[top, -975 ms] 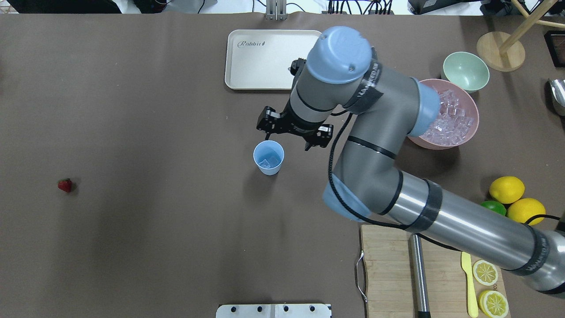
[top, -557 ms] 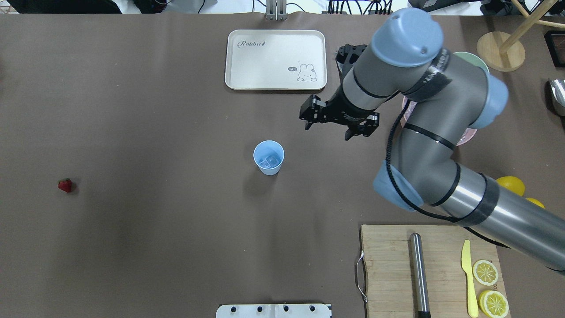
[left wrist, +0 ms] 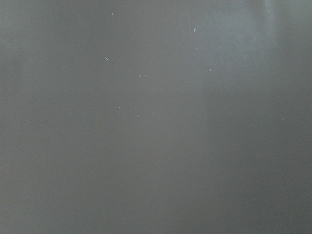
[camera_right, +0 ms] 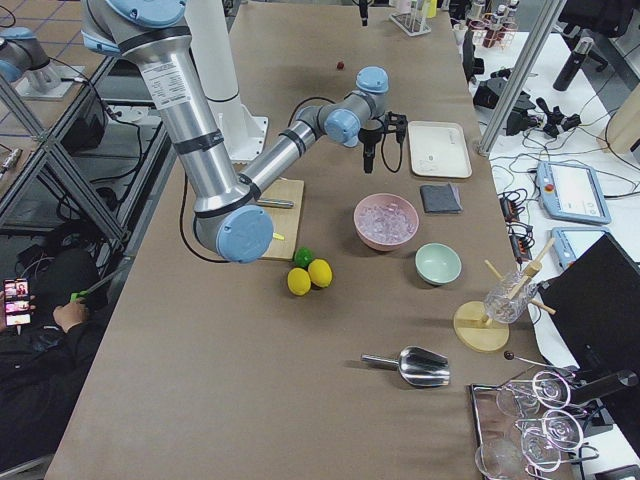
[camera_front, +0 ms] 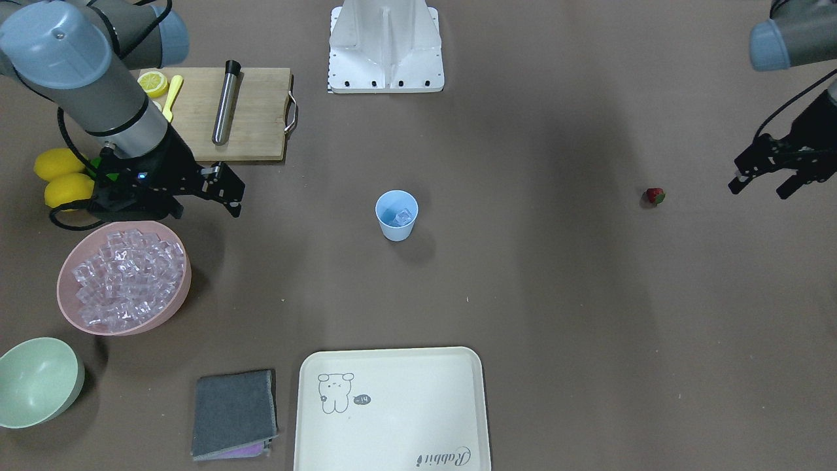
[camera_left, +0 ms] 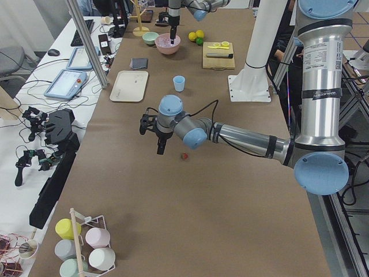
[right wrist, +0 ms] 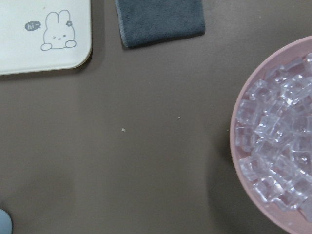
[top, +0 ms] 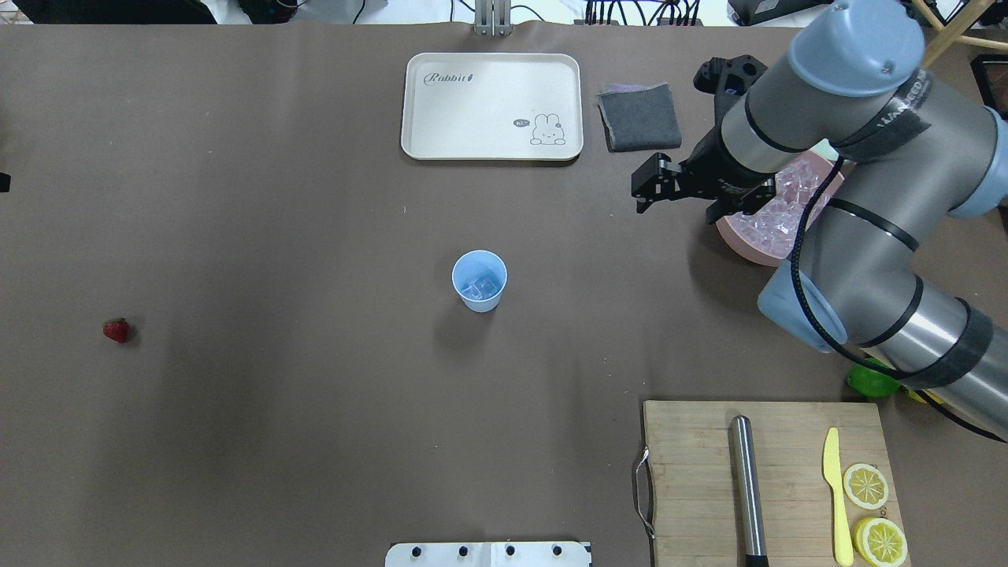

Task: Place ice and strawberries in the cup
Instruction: 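Move the right gripper back above the pink ice bowl, then lower the left gripper onto the red strawberry and grasp it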

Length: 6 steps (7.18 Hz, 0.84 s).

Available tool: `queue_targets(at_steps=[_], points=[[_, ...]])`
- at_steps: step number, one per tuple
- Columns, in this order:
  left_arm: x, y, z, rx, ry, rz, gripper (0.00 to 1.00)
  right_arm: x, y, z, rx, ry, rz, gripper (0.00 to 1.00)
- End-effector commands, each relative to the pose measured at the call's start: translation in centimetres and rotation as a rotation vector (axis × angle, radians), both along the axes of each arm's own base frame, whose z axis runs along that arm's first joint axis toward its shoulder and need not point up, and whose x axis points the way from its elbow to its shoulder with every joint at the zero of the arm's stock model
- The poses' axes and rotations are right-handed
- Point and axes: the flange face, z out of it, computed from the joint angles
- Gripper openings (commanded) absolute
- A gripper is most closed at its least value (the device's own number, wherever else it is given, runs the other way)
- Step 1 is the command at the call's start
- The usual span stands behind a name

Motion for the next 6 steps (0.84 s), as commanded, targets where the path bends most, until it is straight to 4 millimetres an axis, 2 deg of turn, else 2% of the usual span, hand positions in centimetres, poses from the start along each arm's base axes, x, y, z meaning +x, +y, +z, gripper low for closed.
queue_targets(at_steps=[1,2,3,4,6], points=[[4.6,2.9,1.0,-0.028,-0.035,0.016,0.98,1.1,-0.3,1.2,0.002,0.017,0.006,0.99],[8.3,5.2,1.5,-0.040,-0.021,-0.012,0.98,1.1,-0.3,1.2,-0.002,0.015,0.010,0.99],[10.8,6.7,2.1,-0.043,-0.036,-0.001,0.98,1.1,-0.3,1.2,-0.003,0.016,0.013,0.99],[12.0,7.5,2.8,-0.047,-0.054,0.011,0.98,1.0,-0.3,1.3,-0.003,0.017,0.010,0.99],[12.8,7.0,4.7,-0.057,-0.081,0.020,0.97,1.0,-0.3,1.2,-0.004,0.016,0.012,0.99]])
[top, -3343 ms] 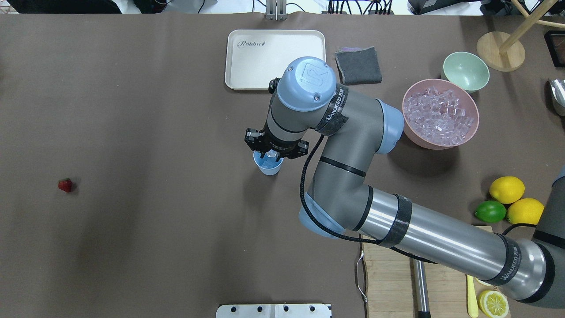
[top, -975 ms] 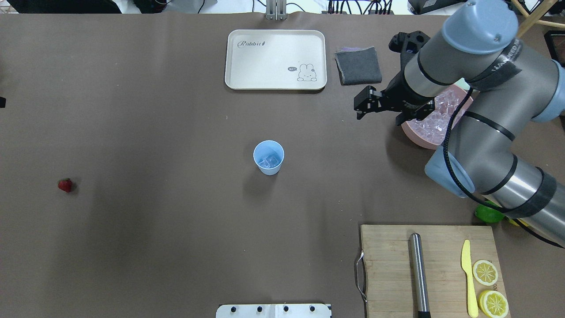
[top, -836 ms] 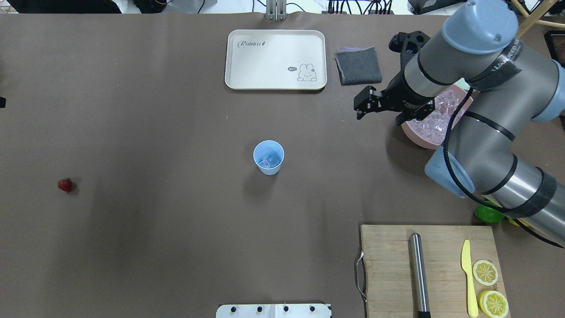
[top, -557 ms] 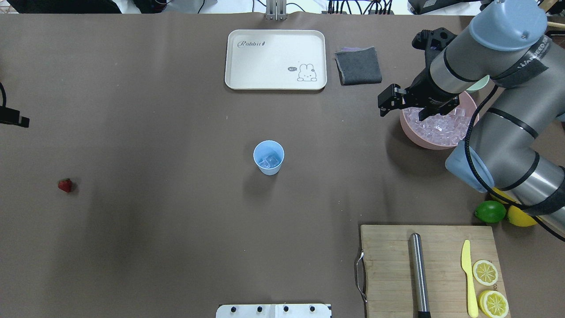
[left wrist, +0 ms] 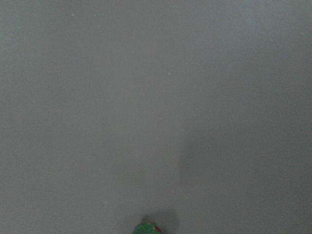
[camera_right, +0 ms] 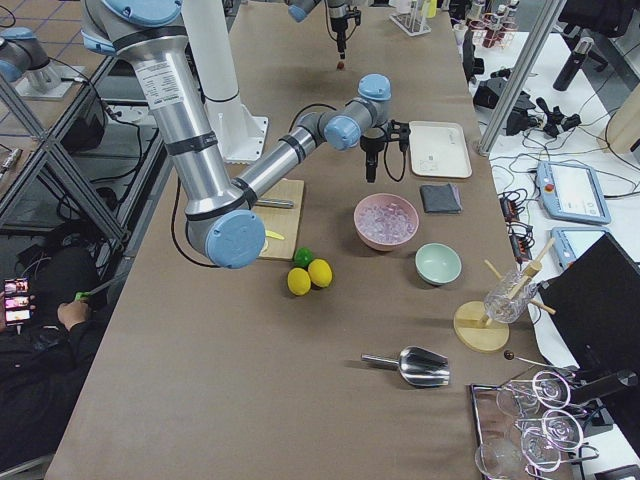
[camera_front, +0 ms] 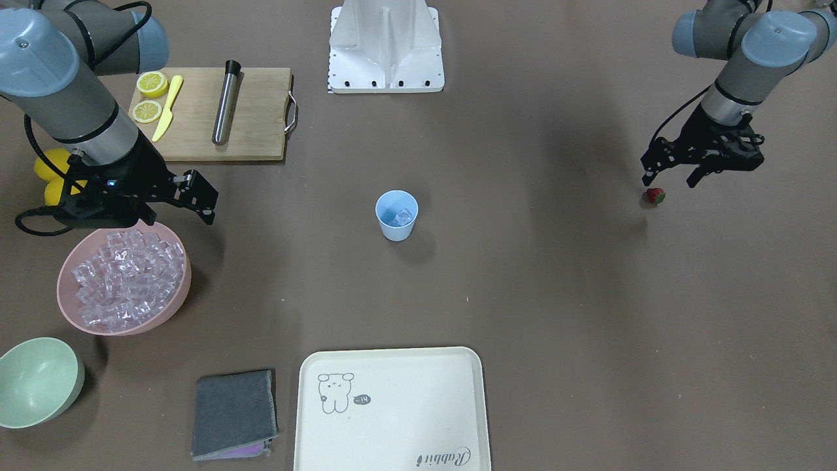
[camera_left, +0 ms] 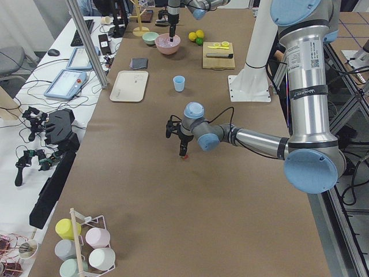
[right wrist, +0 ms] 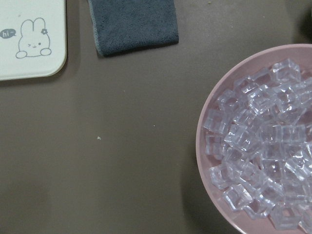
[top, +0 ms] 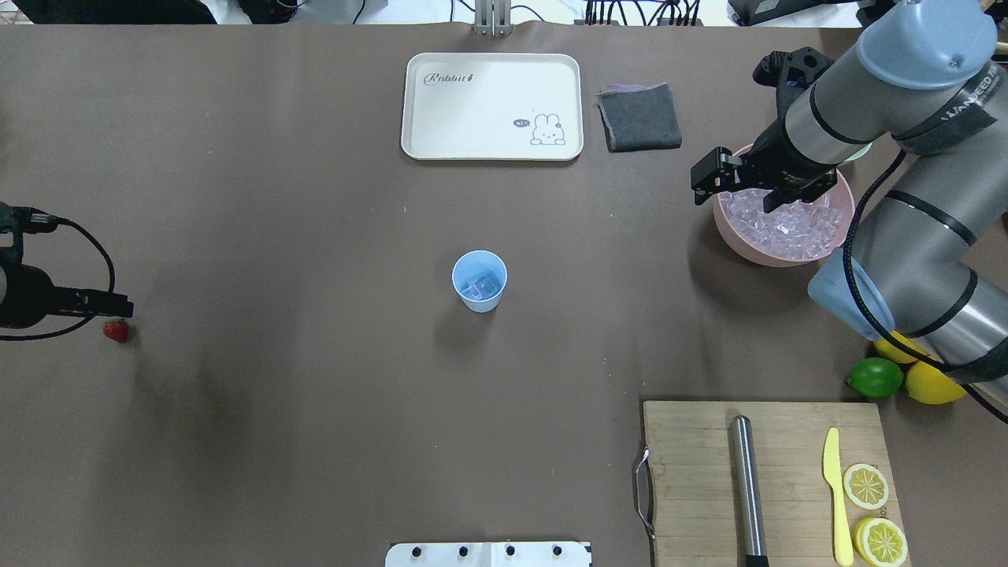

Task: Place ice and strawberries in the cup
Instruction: 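Lower the left gripper onto the red strawberry and grasp it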

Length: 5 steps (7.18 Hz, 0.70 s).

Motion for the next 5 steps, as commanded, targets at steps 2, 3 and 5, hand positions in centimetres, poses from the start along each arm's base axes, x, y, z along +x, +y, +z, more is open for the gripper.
queue_targets(at_steps=[2,3,5], points=[[1.2,-0.3,3.2,0.006,-0.002,0.009,0.97,-0.1,-0.1,0.1,-0.003,0.002,0.002,0.99],[1.3,-0.3,3.4,0.005,-0.003,0.012,0.97,-0.1,-0.1,0.1,-0.004,0.002,0.003,0.99],[2.4,0.6,3.6,0.001,-0.006,0.040,0.97,0.0,0.0,0.1,-0.005,0.002,0.004,0.99]])
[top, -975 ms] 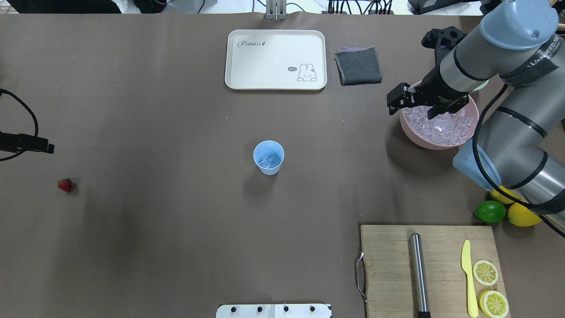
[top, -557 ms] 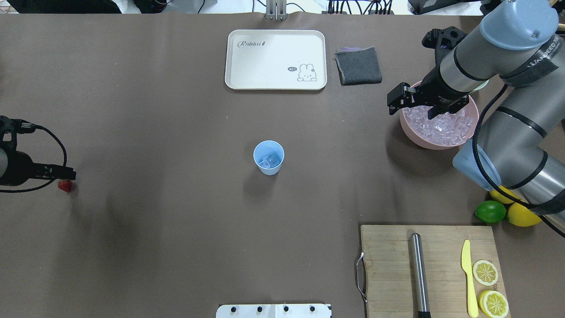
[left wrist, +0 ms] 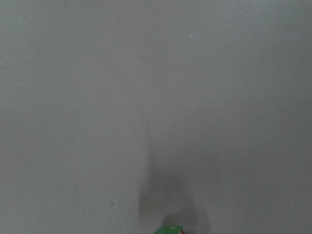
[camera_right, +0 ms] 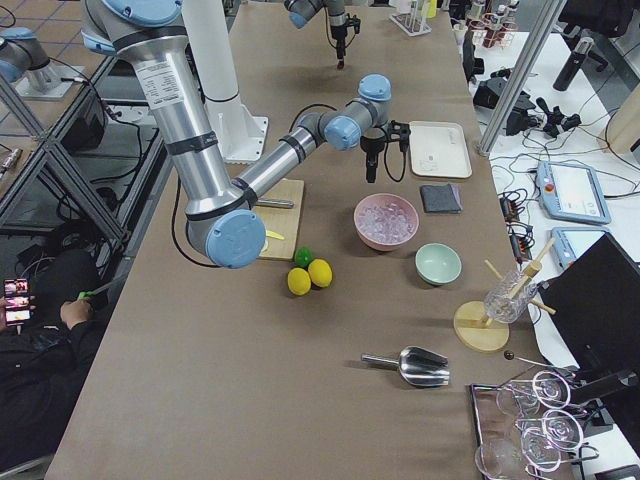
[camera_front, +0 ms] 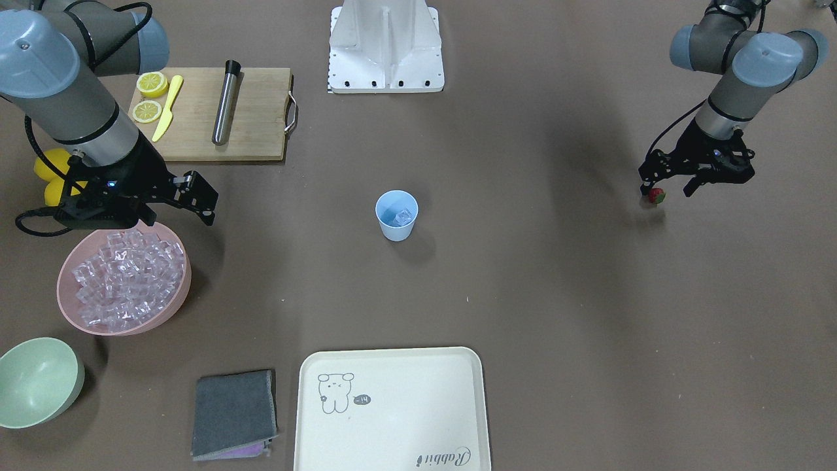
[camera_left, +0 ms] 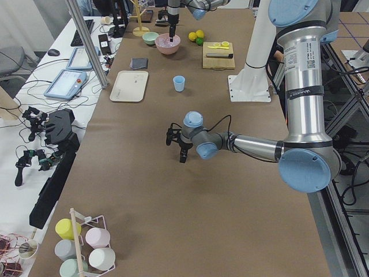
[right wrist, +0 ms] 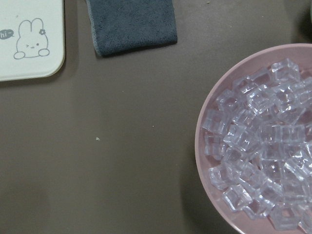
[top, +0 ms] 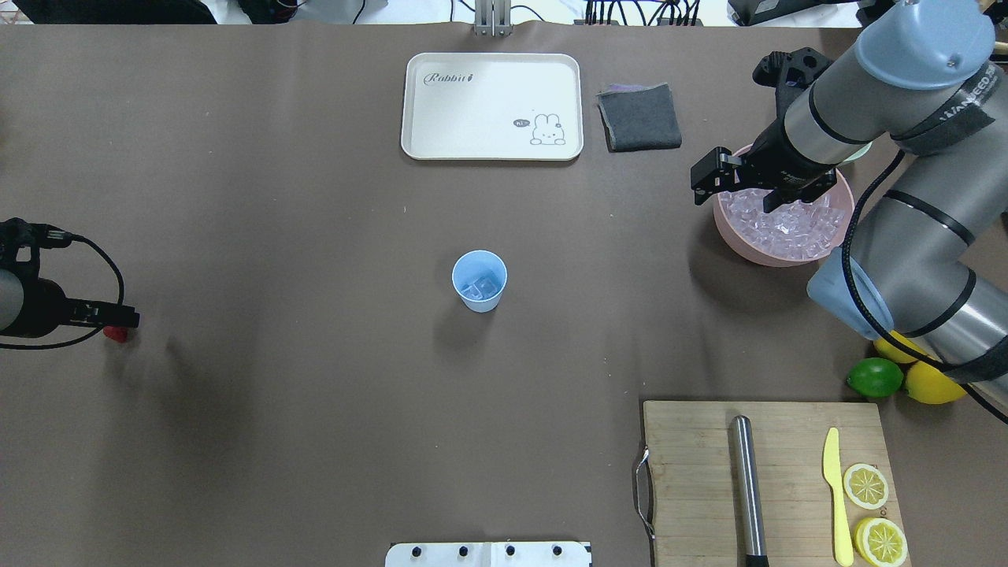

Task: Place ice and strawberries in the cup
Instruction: 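Lower the left gripper onto the red strawberry and grasp it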

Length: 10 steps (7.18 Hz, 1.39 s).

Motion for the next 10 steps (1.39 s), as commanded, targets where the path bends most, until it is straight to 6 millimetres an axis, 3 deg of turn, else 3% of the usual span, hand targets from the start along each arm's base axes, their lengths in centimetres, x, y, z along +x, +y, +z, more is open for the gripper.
queue_targets(at_steps=[1,2,4,7,9,10], points=[[1.1,0.7,0.1,-0.003,-0.001,0.026,0.95,0.0,0.0,0.0,-0.002,0.000,0.002,0.99],[1.0,0.8,0.3,-0.007,-0.003,0.025,0.76,0.0,0.0,0.0,-0.002,0.000,0.002,0.99],[0.9,0.9,0.6,-0.008,-0.007,0.027,0.57,0.0,0.0,-0.5,0.003,-0.006,0.004,0.99],[0.9,0.7,0.3,-0.002,-0.003,0.025,0.00,-0.1,0.0,-0.3,0.000,-0.004,0.002,0.99],[0.2,0.3,-0.3,-0.002,0.013,0.018,0.00,0.0,0.0,-0.4,0.000,-0.005,0.005,0.99],[-2.2,-0.8,-2.9,-0.005,0.072,-0.002,0.00,0.0,0.0,-0.4,0.001,-0.005,0.004,0.99]])
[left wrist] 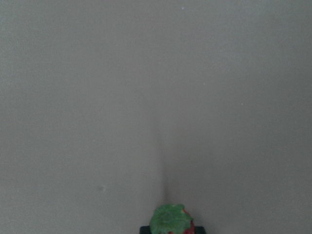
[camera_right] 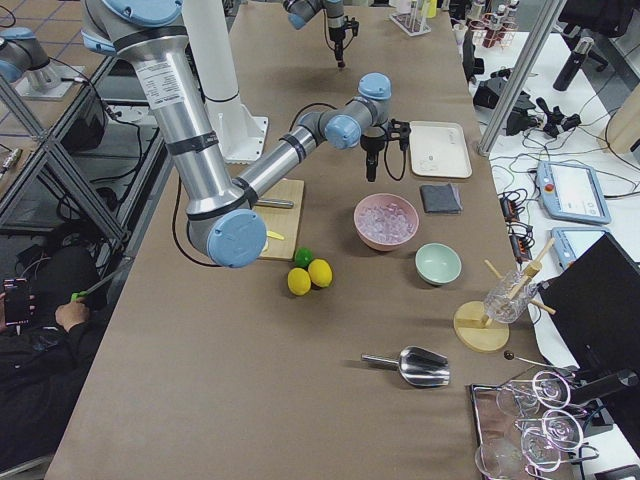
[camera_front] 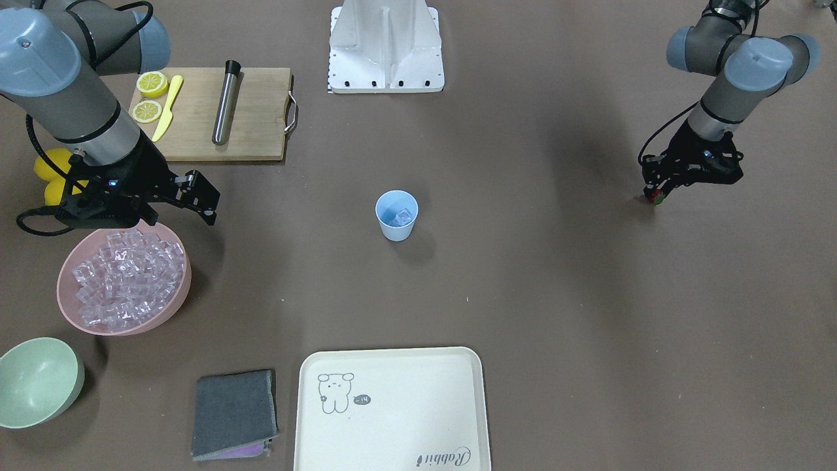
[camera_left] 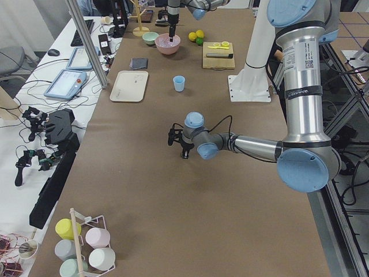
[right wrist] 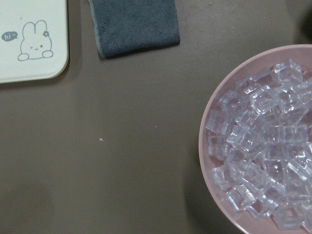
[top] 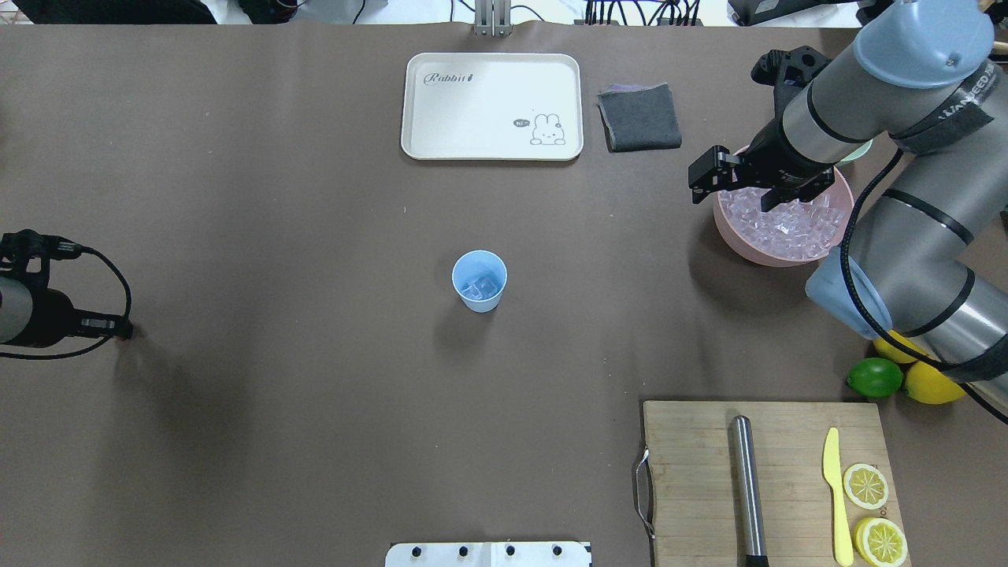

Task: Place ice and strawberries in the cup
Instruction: 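Lift the strawberry with the left gripper and carry it over the cup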

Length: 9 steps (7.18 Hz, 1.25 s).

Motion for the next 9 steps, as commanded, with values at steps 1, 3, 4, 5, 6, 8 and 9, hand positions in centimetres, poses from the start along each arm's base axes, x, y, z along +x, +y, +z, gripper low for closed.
queue_targets(at_steps=[1,3,4,5,6,8,9], points=[[-5.4,-2.3,-4.2,-0.009,0.114,-0.046,0.00,0.0,0.0,0.1,-0.002,0.001,-0.001,0.99],[-5.5,-3.4,-8.5,0.035,0.173,-0.059,0.00,0.0,0.1,0.3,-0.004,0.003,-0.002,0.99],[-3.9,-5.4,-13.0,0.006,0.213,-0.090,0.00,0.1,0.1,0.3,-0.005,0.003,0.001,0.99],[-1.8,-6.8,-18.2,-0.018,0.281,-0.118,0.00,0.0,0.1,0.4,-0.005,0.005,0.000,0.99],[2.3,-6.9,-22.8,-0.063,0.341,-0.109,0.00,0.0,0.1,0.5,-0.006,0.007,0.001,0.99],[10.2,-6.5,-33.6,-0.157,0.373,-0.124,0.00,0.0,0.0,0.7,-0.006,0.012,0.004,0.99],[14.0,-5.2,-37.1,-0.161,0.352,-0.133,0.00,0.0,0.0,0.7,-0.006,0.012,0.004,0.99]])
